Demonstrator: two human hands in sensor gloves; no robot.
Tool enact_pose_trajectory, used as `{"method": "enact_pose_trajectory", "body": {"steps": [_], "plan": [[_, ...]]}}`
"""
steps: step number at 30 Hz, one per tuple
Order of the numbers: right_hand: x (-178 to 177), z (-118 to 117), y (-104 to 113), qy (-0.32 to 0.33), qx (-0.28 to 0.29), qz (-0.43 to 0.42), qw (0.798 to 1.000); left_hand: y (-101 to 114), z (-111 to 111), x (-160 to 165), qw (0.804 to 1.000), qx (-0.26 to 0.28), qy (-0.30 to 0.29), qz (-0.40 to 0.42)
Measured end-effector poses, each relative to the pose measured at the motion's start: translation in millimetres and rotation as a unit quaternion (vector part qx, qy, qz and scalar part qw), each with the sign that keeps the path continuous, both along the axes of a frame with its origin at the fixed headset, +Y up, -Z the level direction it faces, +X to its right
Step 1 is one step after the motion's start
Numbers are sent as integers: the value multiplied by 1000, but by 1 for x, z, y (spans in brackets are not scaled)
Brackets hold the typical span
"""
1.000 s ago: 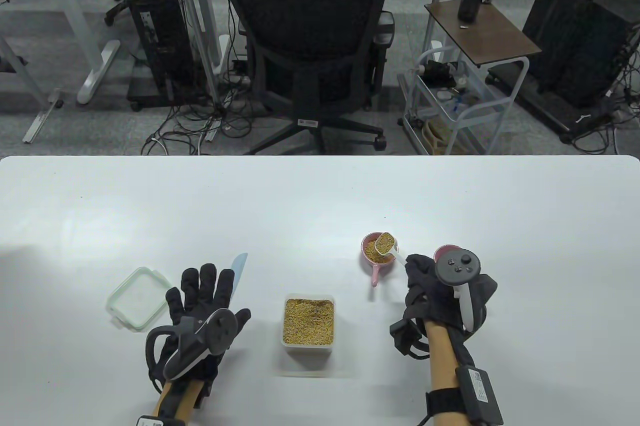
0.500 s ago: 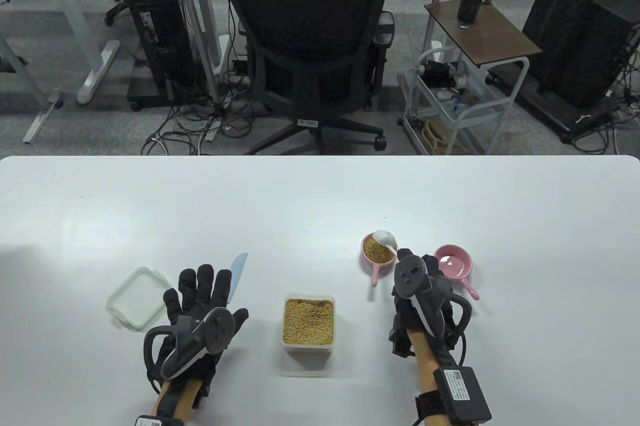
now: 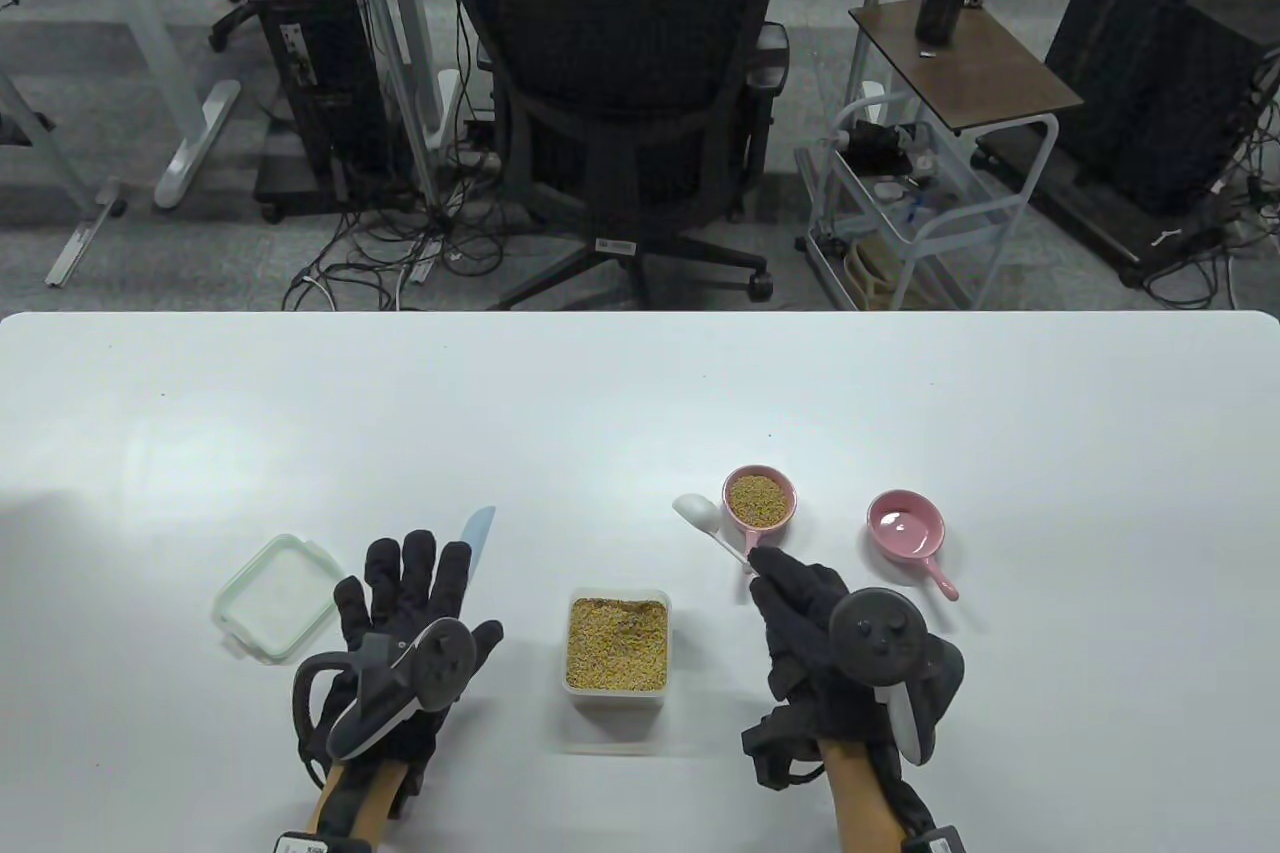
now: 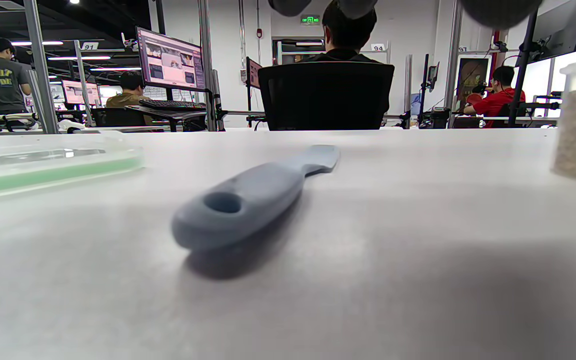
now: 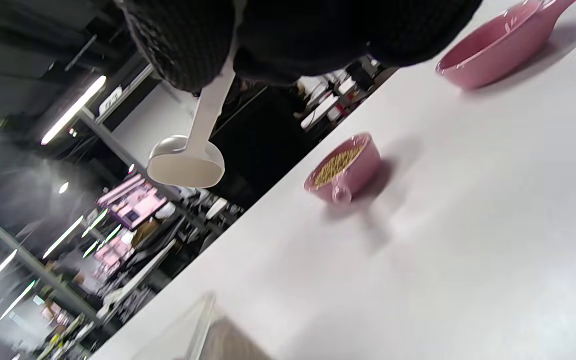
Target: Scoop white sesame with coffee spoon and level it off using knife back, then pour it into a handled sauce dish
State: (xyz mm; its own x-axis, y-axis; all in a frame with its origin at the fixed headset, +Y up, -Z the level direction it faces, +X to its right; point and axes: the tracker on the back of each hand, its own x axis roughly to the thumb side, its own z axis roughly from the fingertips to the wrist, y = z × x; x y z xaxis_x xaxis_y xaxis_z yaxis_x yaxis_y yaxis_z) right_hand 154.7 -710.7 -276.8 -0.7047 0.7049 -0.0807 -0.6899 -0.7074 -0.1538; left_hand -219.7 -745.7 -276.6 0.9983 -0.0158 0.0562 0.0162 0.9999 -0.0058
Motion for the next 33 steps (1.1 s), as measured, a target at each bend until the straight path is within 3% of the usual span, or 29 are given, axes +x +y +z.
{"method": "enact_pose_trajectory", "body": {"steps": [9, 18, 24, 33], "plan": [[-3, 2, 3, 86, 17, 15, 996, 0, 2, 2, 1000, 1, -10, 6], [-29, 9, 13, 169, 42, 125, 977, 11, 3, 26, 997, -19, -73, 34], [-44, 11, 8, 205, 47, 180, 961, 16, -14, 55, 975, -125, -172, 59], [-54, 10, 0, 217, 43, 219, 950, 11, -36, 83, 960, -203, -193, -1]]}}
